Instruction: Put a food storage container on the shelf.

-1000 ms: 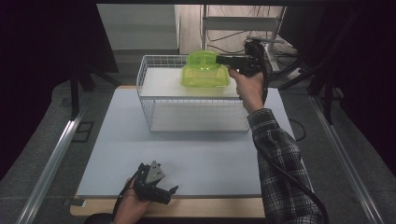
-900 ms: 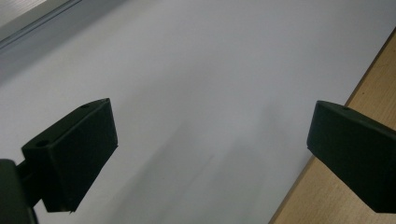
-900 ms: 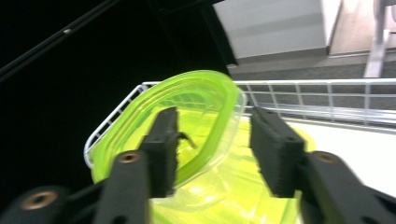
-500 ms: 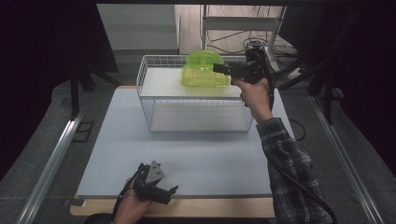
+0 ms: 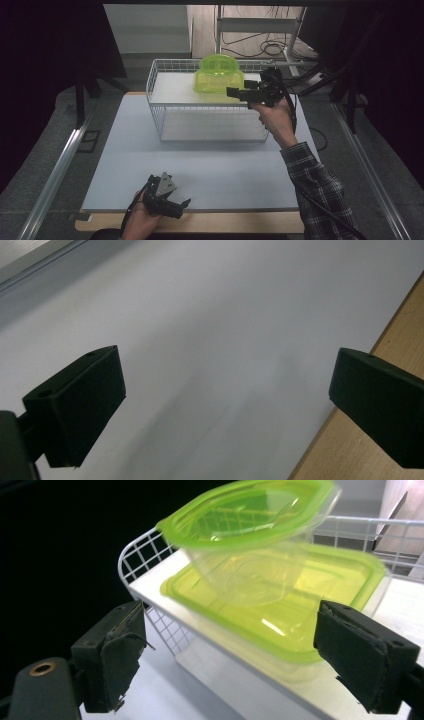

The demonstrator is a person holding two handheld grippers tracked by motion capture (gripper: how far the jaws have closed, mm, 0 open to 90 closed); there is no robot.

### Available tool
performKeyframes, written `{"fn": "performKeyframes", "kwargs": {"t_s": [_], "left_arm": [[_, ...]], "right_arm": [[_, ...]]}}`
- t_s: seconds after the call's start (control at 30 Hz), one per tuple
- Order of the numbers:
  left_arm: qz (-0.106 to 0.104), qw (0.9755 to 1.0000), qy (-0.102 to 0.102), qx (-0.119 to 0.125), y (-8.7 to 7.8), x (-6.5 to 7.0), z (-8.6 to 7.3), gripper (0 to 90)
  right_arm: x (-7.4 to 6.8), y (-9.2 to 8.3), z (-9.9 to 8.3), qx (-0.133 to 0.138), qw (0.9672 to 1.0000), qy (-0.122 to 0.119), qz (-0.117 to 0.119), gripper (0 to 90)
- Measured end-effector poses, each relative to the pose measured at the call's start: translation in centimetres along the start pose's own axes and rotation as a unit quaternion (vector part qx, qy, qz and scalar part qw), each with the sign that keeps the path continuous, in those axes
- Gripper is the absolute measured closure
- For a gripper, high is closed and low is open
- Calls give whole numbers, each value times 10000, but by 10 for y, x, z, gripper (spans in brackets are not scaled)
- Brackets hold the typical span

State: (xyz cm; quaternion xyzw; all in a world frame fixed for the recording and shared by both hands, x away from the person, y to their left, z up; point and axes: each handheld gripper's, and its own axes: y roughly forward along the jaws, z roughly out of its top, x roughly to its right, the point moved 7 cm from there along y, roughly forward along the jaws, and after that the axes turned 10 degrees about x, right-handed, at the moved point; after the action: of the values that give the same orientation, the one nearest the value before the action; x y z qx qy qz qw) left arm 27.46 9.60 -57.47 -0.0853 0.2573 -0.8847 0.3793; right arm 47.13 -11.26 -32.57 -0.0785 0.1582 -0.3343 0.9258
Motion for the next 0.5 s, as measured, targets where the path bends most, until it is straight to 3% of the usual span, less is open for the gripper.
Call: {"fn": "performKeyframes", "kwargs": {"t_s": [0.5], "left_arm": [[-14,10000,-33,-8,0,0,0,14]], "right_arm": [[-10,-11,-32,-220,9994,-32,258,107]]}}
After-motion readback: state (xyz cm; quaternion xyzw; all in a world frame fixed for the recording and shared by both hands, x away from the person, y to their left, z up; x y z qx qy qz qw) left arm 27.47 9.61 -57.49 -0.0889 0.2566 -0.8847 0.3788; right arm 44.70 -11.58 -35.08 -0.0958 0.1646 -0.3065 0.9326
